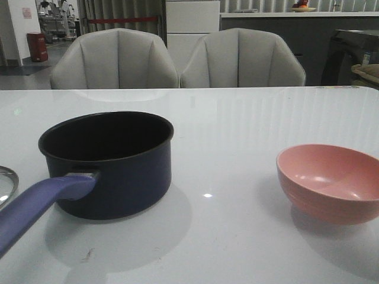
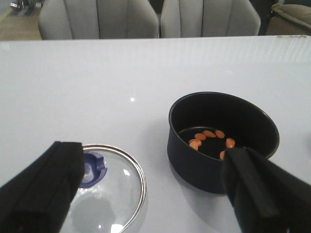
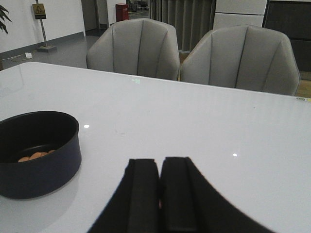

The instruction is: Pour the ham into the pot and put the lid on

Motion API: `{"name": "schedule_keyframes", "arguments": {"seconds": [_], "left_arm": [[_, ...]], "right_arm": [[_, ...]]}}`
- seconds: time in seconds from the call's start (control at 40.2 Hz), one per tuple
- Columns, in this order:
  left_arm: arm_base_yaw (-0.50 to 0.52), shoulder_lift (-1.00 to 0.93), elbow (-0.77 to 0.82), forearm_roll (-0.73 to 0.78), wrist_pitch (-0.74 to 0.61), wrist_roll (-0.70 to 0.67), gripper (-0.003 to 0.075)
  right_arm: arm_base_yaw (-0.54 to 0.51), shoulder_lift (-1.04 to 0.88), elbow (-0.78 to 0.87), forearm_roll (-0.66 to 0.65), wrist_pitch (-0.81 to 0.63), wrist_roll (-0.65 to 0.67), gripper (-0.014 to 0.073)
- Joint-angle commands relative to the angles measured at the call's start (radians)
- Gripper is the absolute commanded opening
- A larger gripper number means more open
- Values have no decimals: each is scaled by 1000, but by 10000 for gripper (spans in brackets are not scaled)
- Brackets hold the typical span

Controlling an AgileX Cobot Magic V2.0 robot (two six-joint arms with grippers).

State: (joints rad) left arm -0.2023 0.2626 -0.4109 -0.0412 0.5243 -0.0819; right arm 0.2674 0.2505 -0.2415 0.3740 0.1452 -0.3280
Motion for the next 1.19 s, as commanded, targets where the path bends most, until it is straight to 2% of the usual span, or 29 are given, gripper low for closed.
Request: {"name": "schedule_keyframes", "arguments": {"seconds": [0.0, 0.149, 0.324, 0.547, 0.796, 1.17], "left_arm": [[31, 120, -83, 33, -30, -96, 651], [86, 308, -184, 26, 50, -101, 651], [142, 565, -354, 26, 219, -101, 651], [155, 855, -570, 29, 413, -99, 650], [156, 1038, -693, 41, 462, -99, 650], [195, 1214, -755, 17, 504, -117, 650]], "right_arm": [[1, 7, -27, 8, -81, -5, 139], [1, 7, -27, 8, -81, -5, 139], [1, 7, -27, 8, -81, -5, 139], [1, 7, -27, 8, -81, -5, 139], [1, 7, -27, 8, -81, -5, 139], [1, 7, -27, 8, -81, -5, 139]]}}
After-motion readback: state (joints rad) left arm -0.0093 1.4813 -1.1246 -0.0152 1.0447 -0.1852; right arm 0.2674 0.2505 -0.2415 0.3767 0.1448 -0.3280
